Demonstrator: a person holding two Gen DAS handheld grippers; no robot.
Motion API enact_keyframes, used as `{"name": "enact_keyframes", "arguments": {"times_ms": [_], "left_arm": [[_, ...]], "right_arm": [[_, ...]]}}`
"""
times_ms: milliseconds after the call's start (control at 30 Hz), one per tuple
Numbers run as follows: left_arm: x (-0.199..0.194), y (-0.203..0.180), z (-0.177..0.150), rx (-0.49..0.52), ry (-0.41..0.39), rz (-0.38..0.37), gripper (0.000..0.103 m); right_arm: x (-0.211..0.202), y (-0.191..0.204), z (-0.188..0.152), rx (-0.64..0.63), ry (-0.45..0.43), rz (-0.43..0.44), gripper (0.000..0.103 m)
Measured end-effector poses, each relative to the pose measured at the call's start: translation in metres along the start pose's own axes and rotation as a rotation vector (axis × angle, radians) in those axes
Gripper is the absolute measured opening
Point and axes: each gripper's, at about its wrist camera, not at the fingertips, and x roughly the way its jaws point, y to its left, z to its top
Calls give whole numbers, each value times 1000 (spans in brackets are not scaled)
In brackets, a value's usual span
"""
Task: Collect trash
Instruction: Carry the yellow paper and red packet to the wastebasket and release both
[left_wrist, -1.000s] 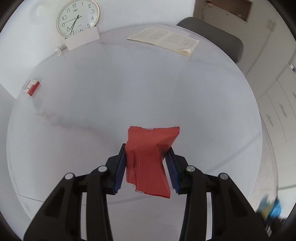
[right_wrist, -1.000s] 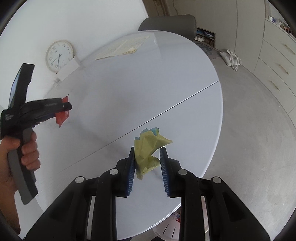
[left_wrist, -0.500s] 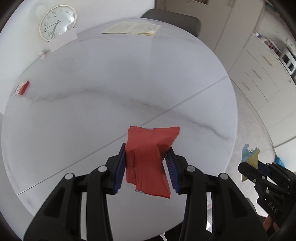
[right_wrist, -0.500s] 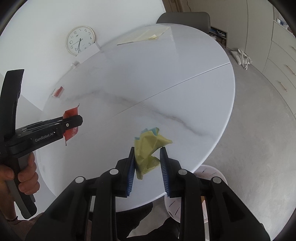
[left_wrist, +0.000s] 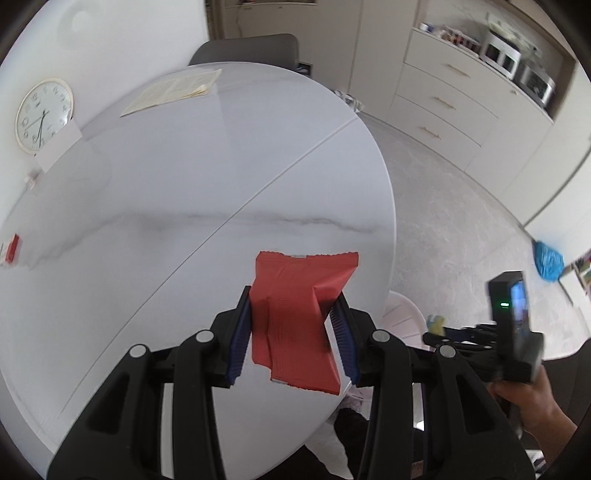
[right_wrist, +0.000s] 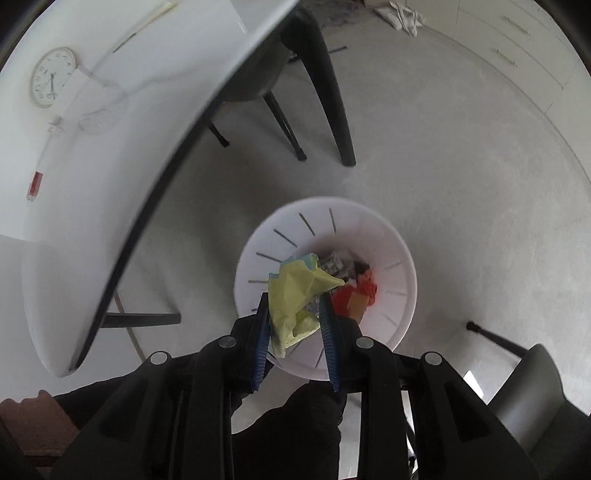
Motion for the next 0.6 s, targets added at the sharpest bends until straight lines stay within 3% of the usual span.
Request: {"name": "enact_keyframes", "arguments": {"times_ms": [233,267,300,367,500,600], "left_arm": [[-1,-15,1,43,-1,-7,41],[-2,-16,0,45,-1,-8,41],[-2,-18,-1,49,0,-9,41],[-1,-21,-3,62,3,-13,41],[5,-26,-3,100,16,-25,41],[10,-38,-5,140,27,-37,41]], "right_arm": [[23,0,-4,12,16,35,29],[25,-1,-8,9,20,34,33],[27,-2,-10,6,27,35,55],[28,-2,-9,1,19,-6,79],[23,-8,-10,6,4,-60,92],[12,-22,-12,52,-2,-88,96]]}}
